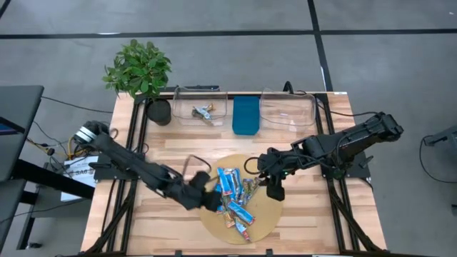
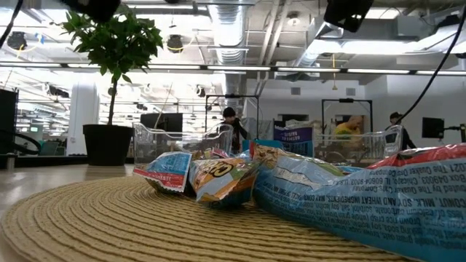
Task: Pick and place Granola Bars by type
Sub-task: Put the yellow granola bar into the left transparent bin
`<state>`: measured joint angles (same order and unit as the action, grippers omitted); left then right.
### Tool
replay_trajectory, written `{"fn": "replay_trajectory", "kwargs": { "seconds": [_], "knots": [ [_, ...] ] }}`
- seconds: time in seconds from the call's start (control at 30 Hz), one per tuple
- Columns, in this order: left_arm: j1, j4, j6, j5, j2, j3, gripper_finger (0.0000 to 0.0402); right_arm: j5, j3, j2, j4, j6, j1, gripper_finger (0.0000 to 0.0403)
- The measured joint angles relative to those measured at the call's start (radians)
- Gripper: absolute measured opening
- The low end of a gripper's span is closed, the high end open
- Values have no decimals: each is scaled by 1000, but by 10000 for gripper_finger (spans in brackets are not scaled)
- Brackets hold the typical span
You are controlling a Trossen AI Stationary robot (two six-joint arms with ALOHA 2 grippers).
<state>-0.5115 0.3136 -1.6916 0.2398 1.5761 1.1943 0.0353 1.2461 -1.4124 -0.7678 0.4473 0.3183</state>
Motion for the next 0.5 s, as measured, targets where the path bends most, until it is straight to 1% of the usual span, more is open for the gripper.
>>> {"fn": "replay_trajectory", "kwargs": {
  "seconds": [0.2,0.3,0.33,0.5],
  "knots": [
    [-11,-158,-178,5,169,-1,114,-25,0,0,-73,-55,0,128],
    [-14,-157,-233,12,244,30,114,-63,0,0,-109,-56,8,130],
    [-14,-149,-246,11,267,47,114,-78,0,0,-124,-56,11,130],
    [-14,36,-289,-24,363,148,114,-139,0,0,-176,-56,29,128]
  ]
}}
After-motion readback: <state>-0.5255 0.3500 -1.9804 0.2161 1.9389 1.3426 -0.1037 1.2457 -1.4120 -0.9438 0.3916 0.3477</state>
